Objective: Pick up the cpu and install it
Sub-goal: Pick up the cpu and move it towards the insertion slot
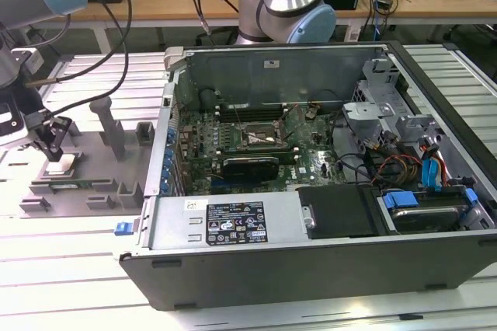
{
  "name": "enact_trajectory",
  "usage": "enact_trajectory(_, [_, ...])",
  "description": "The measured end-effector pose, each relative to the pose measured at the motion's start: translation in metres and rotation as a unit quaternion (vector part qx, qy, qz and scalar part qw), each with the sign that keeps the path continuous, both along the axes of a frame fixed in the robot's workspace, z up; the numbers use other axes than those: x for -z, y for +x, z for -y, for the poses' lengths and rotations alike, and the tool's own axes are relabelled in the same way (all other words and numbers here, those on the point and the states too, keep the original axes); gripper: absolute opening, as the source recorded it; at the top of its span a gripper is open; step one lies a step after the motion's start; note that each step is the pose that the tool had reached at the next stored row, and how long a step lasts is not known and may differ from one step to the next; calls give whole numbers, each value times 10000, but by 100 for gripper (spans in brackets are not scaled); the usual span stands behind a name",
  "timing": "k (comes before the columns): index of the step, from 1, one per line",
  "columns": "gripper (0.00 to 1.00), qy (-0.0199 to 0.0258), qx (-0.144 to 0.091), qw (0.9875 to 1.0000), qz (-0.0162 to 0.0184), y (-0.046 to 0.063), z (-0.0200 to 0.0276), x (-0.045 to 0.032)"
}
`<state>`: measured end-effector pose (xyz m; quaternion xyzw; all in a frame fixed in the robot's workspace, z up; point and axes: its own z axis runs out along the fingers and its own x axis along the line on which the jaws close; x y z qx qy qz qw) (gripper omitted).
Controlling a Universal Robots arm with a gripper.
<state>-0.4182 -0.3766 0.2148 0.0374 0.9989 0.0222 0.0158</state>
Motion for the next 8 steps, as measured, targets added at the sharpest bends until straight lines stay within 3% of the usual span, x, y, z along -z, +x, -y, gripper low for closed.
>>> enact_trajectory(3, [17, 0, 0, 10000, 0, 0, 0, 1])
enact_trajectory(5, [36, 0, 0, 10000, 0, 0, 0, 2])
enact_trajectory(6, [36, 0, 0, 10000, 0, 0, 0, 2])
enact_trajectory(8, [48, 0, 0, 10000, 0, 0, 0, 3])
